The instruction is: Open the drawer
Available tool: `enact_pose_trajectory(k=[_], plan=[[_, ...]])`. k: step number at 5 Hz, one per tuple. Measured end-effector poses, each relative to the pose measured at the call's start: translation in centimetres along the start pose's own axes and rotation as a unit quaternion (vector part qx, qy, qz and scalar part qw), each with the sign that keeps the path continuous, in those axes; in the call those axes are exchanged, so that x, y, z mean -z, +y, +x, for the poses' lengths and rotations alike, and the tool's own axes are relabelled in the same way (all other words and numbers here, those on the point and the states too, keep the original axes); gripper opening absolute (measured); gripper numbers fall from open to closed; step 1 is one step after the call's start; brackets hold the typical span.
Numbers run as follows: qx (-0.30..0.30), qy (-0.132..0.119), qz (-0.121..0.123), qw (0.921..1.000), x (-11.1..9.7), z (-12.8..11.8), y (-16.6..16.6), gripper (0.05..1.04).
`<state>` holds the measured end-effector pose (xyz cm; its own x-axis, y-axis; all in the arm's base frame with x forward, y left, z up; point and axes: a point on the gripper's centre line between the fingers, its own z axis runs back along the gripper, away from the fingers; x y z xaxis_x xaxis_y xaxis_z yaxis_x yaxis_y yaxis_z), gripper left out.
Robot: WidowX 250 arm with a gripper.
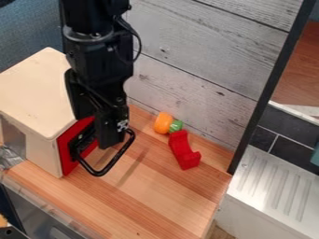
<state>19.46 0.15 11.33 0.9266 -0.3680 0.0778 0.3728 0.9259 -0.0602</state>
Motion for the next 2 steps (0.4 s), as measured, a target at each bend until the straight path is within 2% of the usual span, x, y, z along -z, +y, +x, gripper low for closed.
enact_pose_trajectory(k=[1, 2], plan=[[0.001, 0.002, -0.012, 0.9999, 0.5, 0.0, -0.3, 0.999], [-0.019, -0.039, -0.061, 0.9972, 2.1, 1.3, -0.4, 0.999]])
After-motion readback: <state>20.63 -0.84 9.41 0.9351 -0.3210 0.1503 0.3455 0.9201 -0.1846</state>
